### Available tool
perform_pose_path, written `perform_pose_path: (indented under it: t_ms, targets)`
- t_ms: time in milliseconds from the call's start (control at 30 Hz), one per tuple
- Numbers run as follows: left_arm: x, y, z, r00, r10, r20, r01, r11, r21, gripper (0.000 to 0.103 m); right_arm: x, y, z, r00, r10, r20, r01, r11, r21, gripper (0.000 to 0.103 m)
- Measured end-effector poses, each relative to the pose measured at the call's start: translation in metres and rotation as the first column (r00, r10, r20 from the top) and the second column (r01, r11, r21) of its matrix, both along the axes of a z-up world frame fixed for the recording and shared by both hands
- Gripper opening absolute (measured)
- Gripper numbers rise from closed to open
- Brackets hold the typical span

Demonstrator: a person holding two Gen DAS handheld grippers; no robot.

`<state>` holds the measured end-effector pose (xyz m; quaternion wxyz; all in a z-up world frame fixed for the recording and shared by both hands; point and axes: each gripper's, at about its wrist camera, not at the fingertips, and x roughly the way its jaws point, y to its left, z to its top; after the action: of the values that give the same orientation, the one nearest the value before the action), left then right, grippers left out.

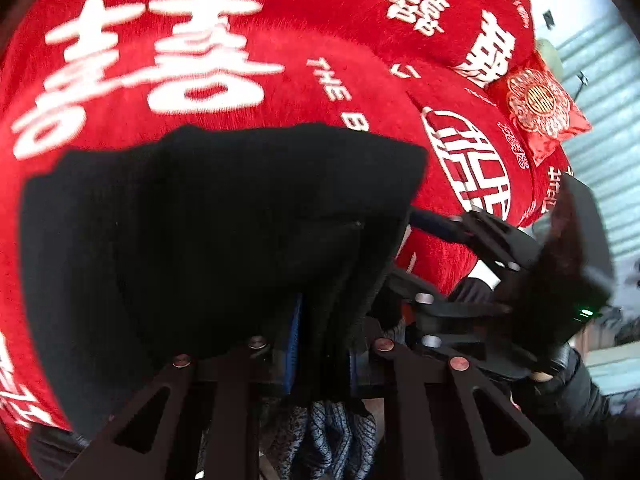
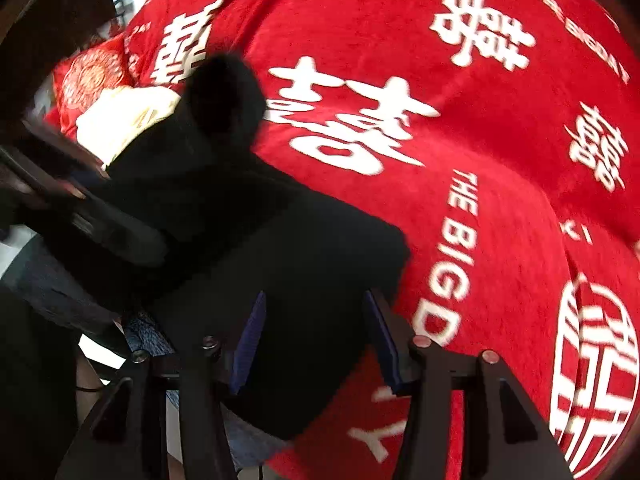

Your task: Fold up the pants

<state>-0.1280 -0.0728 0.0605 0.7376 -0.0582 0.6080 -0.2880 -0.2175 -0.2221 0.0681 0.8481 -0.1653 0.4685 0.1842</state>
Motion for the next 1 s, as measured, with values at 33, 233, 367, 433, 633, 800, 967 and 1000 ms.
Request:
perform_pose_path:
  t_ms: [33,233,367,433,633,800,967,1000]
  targets:
    - [0.000,-0.001,-0.002,1.000,0.008,-0.008,-0.008,1.000,-0.009,0.019,-0.001,-0.006,0.001,1.000,-0.008,0.002,0.008,1.000,0.001,0.057]
    - [0.005,-0.017,0.003,0.998,0.060,-0.014,-0.060,0.997,-0.039,0.028,-0.006,-0.034,0.002,0.998,-0.067,-0.003,0.067,0.998,0.013,0.057]
    - [0.013,-0.018,-0.017,0.988,0.129,-0.079,-0.141,0.977,-0.163,0.052,-0.006,-0.042,0.001,0.994,-0.105,-0.003,0.105,0.994,0.021,0.057]
    - [0.008,-0.023,-0.013,0.991,0.125,-0.051,-0.132,0.976,-0.172,0.070,-0.008,-0.043,0.004,0.993,-0.114,0.005,0.114,0.993,0.021,0.057]
    - [-0.003,-0.001,0.021,0.989,0.151,-0.002,-0.147,0.960,-0.238,0.078,-0.014,-0.045,0.038,0.986,-0.139,0.097,0.132,0.989,0.071,0.057]
    - [-0.014,0.059,0.038,0.963,0.252,0.094,-0.235,0.958,-0.163,0.093,-0.007,-0.006,0.067,0.982,-0.032,0.186,0.009,0.992,0.124,0.057]
    - [-0.019,0.105,0.028,0.918,0.359,0.167,-0.367,0.930,0.022,0.093,0.016,0.054,0.048,0.977,0.144,0.156,-0.165,0.977,0.134,0.057]
    - [-0.020,0.105,0.024,0.917,0.356,0.181,-0.372,0.927,0.058,0.093,0.022,0.060,0.040,0.977,0.159,0.142,-0.178,0.975,0.130,0.057]
